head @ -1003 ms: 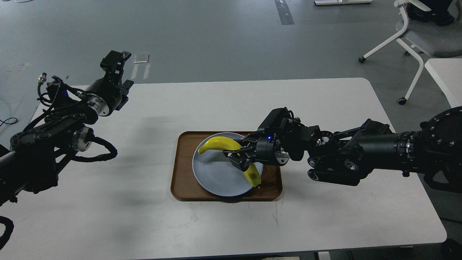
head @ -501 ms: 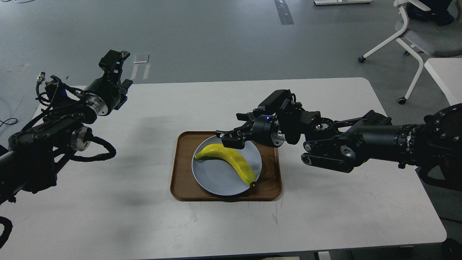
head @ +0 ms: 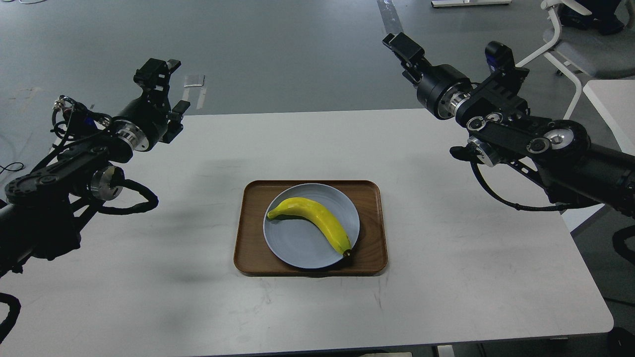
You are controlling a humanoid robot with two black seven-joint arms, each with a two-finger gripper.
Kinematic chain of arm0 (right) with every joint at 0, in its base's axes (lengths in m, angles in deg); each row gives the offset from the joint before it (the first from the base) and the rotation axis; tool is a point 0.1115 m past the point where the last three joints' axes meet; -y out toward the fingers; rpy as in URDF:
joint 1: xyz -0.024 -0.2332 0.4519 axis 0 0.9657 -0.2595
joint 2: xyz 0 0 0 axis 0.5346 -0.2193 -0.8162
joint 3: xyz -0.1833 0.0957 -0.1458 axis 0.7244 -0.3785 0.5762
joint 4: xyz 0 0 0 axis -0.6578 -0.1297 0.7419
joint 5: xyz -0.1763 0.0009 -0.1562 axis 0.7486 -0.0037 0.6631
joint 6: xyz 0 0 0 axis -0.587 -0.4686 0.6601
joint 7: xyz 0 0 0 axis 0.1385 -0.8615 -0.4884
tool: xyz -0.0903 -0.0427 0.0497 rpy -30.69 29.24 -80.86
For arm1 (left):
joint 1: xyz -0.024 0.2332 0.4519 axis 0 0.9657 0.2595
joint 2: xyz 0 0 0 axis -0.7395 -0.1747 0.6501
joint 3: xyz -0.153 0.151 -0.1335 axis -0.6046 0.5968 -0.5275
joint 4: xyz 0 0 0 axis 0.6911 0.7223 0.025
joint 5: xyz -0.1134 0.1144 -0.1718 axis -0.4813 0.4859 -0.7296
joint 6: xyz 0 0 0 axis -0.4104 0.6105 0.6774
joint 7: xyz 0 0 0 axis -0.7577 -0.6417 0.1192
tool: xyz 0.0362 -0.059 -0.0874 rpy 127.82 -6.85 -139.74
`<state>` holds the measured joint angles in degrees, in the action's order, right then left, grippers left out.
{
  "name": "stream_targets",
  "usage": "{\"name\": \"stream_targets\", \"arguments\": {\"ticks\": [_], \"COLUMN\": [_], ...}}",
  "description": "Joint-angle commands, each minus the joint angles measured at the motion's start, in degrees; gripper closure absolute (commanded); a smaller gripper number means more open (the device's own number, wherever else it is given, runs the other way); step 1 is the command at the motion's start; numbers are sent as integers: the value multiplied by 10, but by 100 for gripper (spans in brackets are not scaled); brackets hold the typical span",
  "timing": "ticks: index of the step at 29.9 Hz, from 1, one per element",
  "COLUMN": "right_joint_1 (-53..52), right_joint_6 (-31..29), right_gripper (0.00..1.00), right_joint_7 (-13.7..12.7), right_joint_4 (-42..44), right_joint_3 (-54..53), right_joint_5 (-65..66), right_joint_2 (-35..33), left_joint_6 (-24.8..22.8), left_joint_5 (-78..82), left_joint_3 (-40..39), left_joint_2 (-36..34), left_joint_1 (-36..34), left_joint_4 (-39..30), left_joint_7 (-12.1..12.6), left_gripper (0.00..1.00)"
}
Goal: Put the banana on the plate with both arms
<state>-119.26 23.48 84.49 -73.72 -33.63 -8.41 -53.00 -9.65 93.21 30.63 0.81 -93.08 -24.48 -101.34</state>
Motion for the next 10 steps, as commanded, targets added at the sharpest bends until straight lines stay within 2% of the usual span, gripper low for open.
{"name": "stream_targets", "arguments": {"ticks": [1,2,3,4,7,10], "right_joint_1": [75,75,88,98,109,109], "right_joint_6": [-122,-123,-184,-227,-240,-243], "right_gripper": [0,0,0,0,0,0], "right_joint_7": [-25,-25,-41,-45,-44,-44], "right_joint_4": [2,2,7,11,9,3], "right_joint_3": [-135,-135,-147,-149,-152,-151], "right_joint_5": [-94,-94,-100,-105,-106,-106], "right_joint_2": [-22,-23,-32,-37,-52,-59], "left_joint_6": [-40,-40,-51,-61,-86,-88], "left_joint_5": [-38,-38,-47,-52,-53,-53], "left_joint_3": [-8,-8,-13,-19,-42,-53], "left_joint_2": [-6,-6,-6,-8,-25,-30], "left_joint_1": [12,12,16,23,44,57], "left_joint_4": [-1,-1,-1,-1,-27,-45], "left_joint_7": [0,0,0,0,1,3], "left_gripper": [2,2,2,2,2,2]}}
